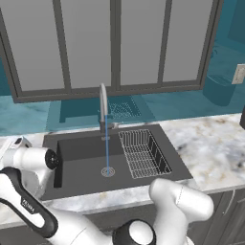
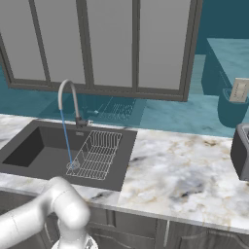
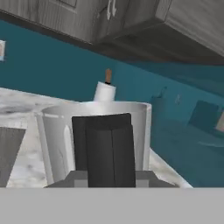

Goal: Turn on the sink faucet and place the jug under the water for a few seconds to fill it up.

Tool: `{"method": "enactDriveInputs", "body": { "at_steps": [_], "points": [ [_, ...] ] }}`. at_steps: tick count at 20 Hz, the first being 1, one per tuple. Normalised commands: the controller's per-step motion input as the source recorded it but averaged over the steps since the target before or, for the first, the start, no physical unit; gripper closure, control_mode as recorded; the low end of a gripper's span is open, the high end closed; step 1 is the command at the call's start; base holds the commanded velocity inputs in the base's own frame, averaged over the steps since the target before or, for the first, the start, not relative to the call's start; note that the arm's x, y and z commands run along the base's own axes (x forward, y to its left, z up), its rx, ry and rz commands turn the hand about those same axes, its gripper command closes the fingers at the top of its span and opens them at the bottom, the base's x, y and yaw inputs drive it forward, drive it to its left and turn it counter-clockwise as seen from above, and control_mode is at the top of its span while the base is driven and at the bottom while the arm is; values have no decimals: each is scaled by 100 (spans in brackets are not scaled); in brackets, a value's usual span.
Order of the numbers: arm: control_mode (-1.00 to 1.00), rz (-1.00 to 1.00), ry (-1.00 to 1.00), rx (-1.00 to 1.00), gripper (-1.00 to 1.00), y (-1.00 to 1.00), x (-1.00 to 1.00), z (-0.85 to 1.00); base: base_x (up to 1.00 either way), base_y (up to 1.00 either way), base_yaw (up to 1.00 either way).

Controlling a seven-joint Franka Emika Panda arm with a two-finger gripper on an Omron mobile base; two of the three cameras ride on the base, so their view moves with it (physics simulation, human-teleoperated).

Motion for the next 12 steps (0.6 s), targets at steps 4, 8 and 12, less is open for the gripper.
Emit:
{"method": "enactDriveInputs", "body": {
  "at_steps": [4,8,12],
  "points": [
    [-100,-39,1,16,100,-63,-27,57,0,0,0],
    [-100,-35,10,16,100,-61,-5,72,0,0,0],
    [-100,-28,16,13,100,-41,0,69,0,0,0]
  ]
}}
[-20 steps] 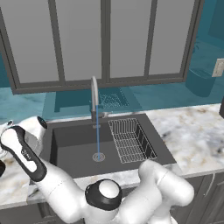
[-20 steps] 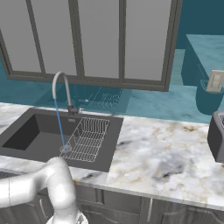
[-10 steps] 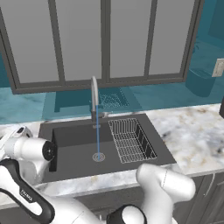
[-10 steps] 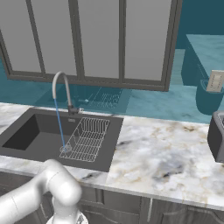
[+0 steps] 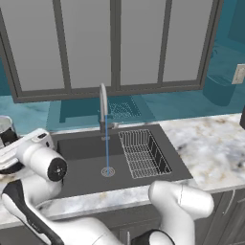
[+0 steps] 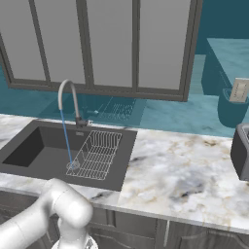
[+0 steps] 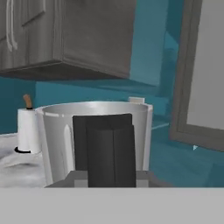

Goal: Turn on the sink faucet and place the jug under the water for a few seconds to fill it up.

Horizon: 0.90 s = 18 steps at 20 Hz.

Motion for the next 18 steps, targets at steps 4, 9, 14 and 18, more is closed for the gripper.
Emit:
{"method": "enactDriveInputs", "body": {
  "at_steps": [4,9,14,18],
  "points": [
    [-100,-17,17,8,100,-25,0,35,0,0,0],
    [-100,-14,10,6,100,-18,0,14,0,0,0],
    [-100,-13,0,4,100,-33,0,0,0,0,0],
    [-100,-10,0,5,100,-53,0,-3,0,0,0]
  ]
}}
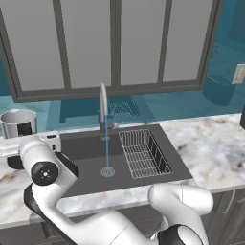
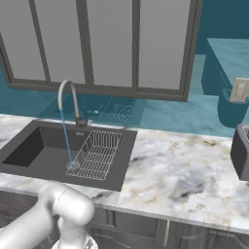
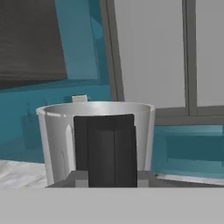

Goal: Turn on the sink faucet and place the jug under the water for a few seconds to fill it up.

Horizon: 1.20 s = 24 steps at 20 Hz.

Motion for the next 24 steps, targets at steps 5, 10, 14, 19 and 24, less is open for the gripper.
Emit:
{"method": "enactDriveInputs", "body": {
  "at_steps": [5,10,14,19,24],
  "points": [
    [-100,-8,6,9,100,-60,0,0,0,0,0],
    [-100,-3,16,10,100,-63,4,0,0,0,0],
    [-100,-1,20,12,100,-58,15,0,0,0,0],
    [-100,-3,17,9,100,-55,6,-1,0,0,0],
    [-100,-7,2,1,100,-39,0,-24,0,0,0]
  ]
}}
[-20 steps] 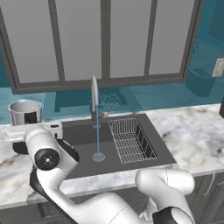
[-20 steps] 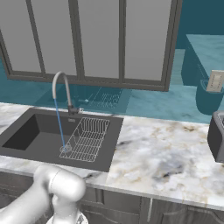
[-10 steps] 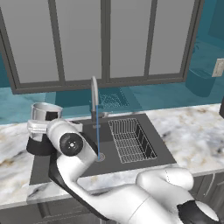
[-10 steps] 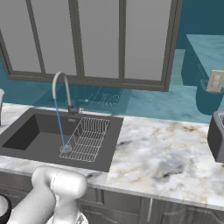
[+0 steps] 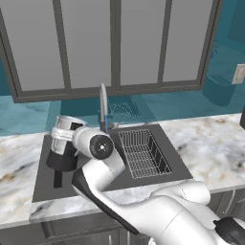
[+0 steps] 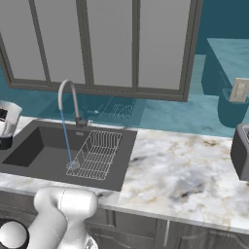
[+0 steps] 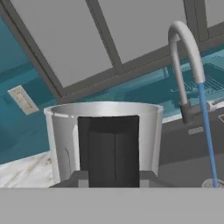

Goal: Turn on the sink faucet and place the jug under the water for a few seconds to fill it up.

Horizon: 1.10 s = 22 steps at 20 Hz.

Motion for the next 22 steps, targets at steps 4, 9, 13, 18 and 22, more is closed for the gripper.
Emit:
{"method": "enactDriveInputs", "body": {
  "at_steps": [4,9,13,18,22],
  "points": [
    [-100,-12,0,-2,100,-10,0,-20,0,0,0],
    [-100,-14,8,0,100,-17,1,-2,0,0,0],
    [-100,-10,21,0,100,-29,0,0,0,0,0],
    [-100,-6,20,-3,100,-29,0,0,0,0,0],
    [-100,-1,9,-13,100,-25,0,-11,0,0,0]
  ]
}}
